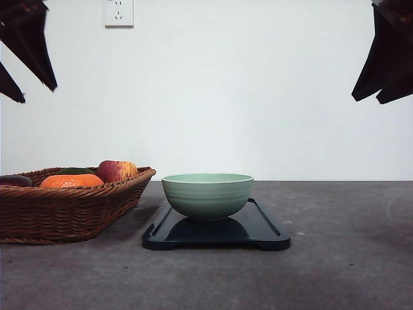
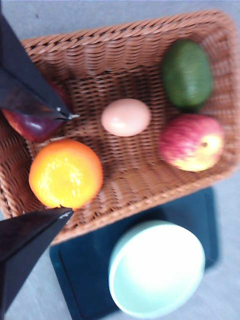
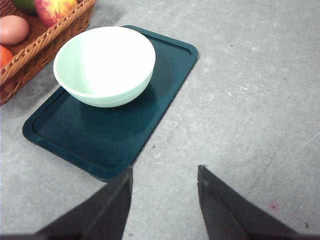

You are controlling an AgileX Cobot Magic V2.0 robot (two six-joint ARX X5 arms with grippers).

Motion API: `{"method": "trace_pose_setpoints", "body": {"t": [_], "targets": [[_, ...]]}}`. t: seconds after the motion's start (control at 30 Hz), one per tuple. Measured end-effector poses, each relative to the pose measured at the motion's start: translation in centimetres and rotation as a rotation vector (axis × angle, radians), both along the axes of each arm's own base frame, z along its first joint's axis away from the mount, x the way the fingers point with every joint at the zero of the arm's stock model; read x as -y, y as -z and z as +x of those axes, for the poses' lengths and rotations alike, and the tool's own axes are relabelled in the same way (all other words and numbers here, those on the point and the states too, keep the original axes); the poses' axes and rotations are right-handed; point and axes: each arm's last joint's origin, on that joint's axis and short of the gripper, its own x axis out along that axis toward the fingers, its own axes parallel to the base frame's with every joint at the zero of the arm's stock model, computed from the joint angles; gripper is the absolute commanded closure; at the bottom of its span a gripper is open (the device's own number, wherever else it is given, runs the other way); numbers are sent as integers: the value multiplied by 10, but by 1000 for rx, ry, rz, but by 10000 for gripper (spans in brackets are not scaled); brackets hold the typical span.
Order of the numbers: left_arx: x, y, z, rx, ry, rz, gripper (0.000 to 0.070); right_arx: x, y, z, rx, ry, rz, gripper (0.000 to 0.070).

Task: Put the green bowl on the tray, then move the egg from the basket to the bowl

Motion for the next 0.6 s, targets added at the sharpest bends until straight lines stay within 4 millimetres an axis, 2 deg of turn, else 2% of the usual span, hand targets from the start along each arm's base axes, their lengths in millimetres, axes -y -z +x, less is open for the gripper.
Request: {"method": "trace_pose_setpoints", "body": {"t": [0.3, 0.43, 0.6], "targets": [[25, 3, 50, -102, -10, 123, 323, 0, 0, 0, 1, 0, 0, 445], [33, 13, 72, -134, -8, 143, 270, 0, 0, 0, 1, 0, 0, 445], [36, 30, 89, -156, -30, 206, 266, 0, 0, 0, 1, 0, 0, 446]]}}
